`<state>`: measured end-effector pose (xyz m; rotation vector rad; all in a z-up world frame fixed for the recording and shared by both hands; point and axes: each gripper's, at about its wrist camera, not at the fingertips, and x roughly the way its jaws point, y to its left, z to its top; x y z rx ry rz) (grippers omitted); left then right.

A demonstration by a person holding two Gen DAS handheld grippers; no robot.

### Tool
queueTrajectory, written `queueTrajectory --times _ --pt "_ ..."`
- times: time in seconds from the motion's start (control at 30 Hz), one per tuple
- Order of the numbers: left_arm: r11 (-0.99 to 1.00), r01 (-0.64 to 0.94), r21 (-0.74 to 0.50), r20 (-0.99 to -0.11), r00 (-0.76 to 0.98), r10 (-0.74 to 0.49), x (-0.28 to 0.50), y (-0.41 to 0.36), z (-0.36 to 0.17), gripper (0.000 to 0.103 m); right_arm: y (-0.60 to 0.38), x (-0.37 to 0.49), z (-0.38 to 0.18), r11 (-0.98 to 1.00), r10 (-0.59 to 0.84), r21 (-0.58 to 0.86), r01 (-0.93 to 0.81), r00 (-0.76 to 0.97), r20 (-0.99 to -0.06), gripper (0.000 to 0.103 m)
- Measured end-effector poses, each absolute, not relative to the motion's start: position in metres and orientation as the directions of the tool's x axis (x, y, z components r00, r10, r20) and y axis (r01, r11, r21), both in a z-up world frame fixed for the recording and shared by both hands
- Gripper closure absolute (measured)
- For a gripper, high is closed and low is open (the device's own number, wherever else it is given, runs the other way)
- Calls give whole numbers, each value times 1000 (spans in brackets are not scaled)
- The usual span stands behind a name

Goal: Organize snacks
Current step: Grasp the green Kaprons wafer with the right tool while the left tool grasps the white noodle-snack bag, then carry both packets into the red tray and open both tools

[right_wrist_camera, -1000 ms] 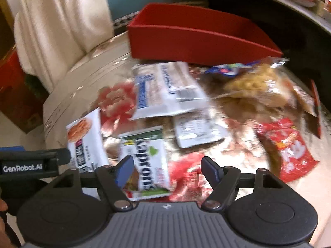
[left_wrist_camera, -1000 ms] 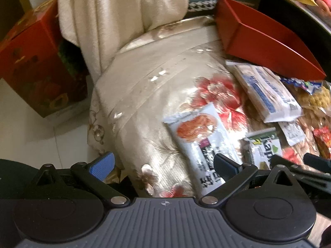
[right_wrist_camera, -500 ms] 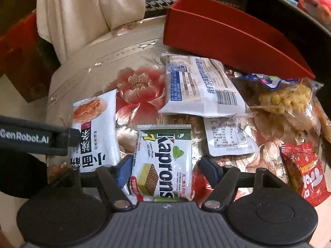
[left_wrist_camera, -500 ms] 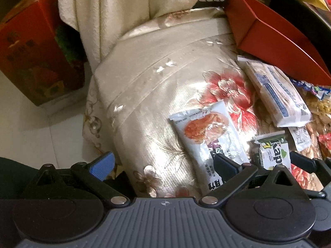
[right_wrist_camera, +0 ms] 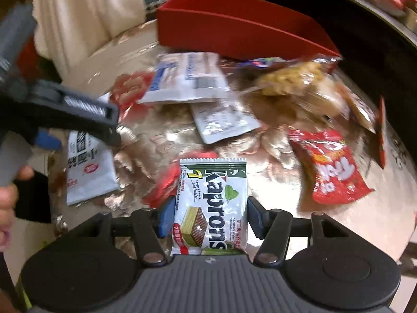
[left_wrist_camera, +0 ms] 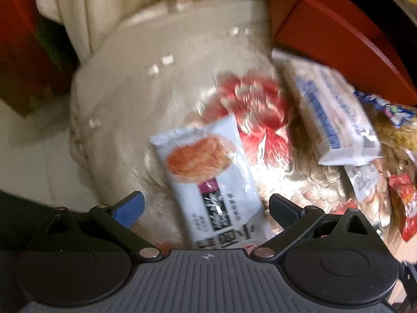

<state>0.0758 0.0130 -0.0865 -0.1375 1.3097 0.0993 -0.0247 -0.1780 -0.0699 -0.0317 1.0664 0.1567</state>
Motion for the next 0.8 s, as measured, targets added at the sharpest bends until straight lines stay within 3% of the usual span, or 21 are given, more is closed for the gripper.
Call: queueTrajectory --times 0.1,0.17,0.23,0.33,0.8 --pt "987 -158 -26 -964 265 17 74 5 -88 5 -189 -30 -64 989 132 81 -125 490 -861 49" --pt "992 -124 -27 -960 280 9 70 -2 -82 27 -195 -33 -59 989 141 94 -118 506 -851 49" --pt "998 -61 -6 -954 300 13 64 -11 -75 42 -199 -32 -52 989 145 101 -110 529 -836 49" --pt "1000 -27 7 -953 303 15 53 -15 -71 50 -204 -35 -42 990 143 107 -96 563 -814 49" --pt "989 116 -95 -868 477 -139 61 -40 9 54 -227 -14 9 991 96 134 3 684 -723 49"
